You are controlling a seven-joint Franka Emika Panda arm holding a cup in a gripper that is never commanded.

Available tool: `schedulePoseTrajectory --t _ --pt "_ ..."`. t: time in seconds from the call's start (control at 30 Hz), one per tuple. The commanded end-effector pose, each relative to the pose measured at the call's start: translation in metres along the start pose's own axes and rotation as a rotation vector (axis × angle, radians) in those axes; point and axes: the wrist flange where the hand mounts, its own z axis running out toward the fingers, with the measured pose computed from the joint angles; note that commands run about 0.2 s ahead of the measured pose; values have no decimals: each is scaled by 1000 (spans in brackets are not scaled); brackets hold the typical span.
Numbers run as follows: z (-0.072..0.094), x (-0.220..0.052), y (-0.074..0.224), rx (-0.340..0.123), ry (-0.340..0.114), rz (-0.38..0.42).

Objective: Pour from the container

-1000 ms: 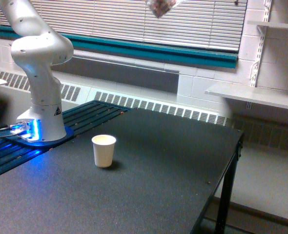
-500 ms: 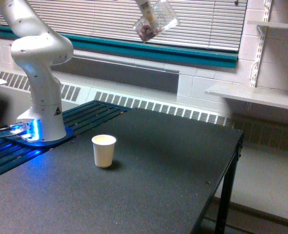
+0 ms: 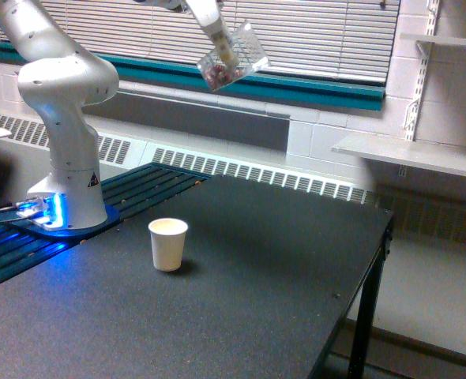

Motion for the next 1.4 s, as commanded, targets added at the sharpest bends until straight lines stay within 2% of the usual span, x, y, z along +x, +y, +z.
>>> schedulePoseTrajectory --t 0.03,0.3,0.73,1.4 --pt "12 -9 7 -6 -48 -46" --pt "28 -15 13 -13 -96 -65" --pt "52 -17 19 -24 -145 -80" --pt "66 -37 28 -36 -207 -98"
